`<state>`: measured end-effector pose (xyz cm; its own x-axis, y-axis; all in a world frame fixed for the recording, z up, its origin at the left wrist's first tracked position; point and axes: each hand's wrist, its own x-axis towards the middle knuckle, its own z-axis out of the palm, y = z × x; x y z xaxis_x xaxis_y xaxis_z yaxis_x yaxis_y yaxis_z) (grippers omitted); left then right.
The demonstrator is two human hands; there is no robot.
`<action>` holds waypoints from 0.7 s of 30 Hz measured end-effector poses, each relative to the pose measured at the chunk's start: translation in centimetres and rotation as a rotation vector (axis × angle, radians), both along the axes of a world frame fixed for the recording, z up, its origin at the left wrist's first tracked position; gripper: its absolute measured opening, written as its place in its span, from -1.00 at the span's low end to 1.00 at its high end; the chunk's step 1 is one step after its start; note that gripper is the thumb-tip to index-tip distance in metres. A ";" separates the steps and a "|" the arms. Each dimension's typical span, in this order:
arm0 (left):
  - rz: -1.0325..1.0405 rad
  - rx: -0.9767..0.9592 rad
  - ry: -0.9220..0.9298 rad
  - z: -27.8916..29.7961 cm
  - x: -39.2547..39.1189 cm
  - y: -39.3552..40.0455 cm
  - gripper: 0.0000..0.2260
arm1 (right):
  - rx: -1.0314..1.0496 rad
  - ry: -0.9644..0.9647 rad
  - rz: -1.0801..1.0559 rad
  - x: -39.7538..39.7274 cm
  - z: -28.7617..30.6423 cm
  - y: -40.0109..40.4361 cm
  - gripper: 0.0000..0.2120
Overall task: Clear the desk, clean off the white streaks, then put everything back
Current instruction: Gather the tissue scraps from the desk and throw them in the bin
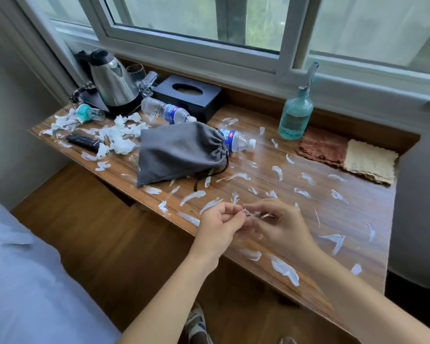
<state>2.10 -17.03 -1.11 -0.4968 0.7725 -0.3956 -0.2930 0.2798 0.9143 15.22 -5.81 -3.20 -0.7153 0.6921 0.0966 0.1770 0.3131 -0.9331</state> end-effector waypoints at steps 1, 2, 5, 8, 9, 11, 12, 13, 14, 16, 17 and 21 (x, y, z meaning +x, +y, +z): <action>-0.047 -0.001 -0.011 0.0 -1.6 -0.5 -0.87 | 0.006 0.009 -0.026 -1.0 -0.1 -0.4 -0.84; -0.092 -0.015 0.007 -0.2 -3.3 -1.0 -0.86 | 0.017 0.007 -0.061 -2.1 -0.2 -0.9 -0.87; -0.157 -0.111 0.177 -0.4 -9.1 -2.8 -0.89 | 0.001 -0.031 -0.158 -6.0 -0.2 -2.1 -0.86; -0.166 -0.153 0.358 0.1 -15.6 -4.8 -0.93 | 0.004 -0.022 -0.185 -10.5 0.6 -3.1 -0.83; -0.172 -0.164 0.438 0.4 -17.8 -5.4 -0.95 | 0.031 -0.023 -0.197 -12.0 0.8 -3.2 -0.82; -0.172 -0.198 0.604 1.1 -21.6 -6.5 -0.95 | 0.074 -0.048 -0.210 -14.5 1.3 -3.2 -0.80; -0.161 -0.208 0.670 1.4 -23.3 -6.9 -0.96 | 0.093 -0.072 -0.209 -15.4 1.5 -3.0 -0.80; -0.152 -0.211 0.723 1.5 -24.8 -7.2 -0.95 | 0.115 -0.103 -0.212 -16.0 1.7 -2.6 -0.81; -0.158 -0.215 0.765 1.6 -26.1 -7.5 -0.95 | 0.133 -0.140 -0.221 -16.5 2.0 -2.1 -0.81; -0.192 -0.236 0.824 1.6 -27.9 -7.7 -0.93 | 0.175 -0.209 -0.247 -17.0 2.3 -1.2 -0.80; -0.205 -0.243 0.837 1.6 -28.6 -7.7 -0.93 | 0.192 -0.237 -0.255 -17.1 2.4 -0.8 -0.81; -0.219 -0.239 0.877 1.5 -29.8 -6.7 -0.91 | 0.189 -0.264 -0.283 -17.2 2.8 0.5 -0.92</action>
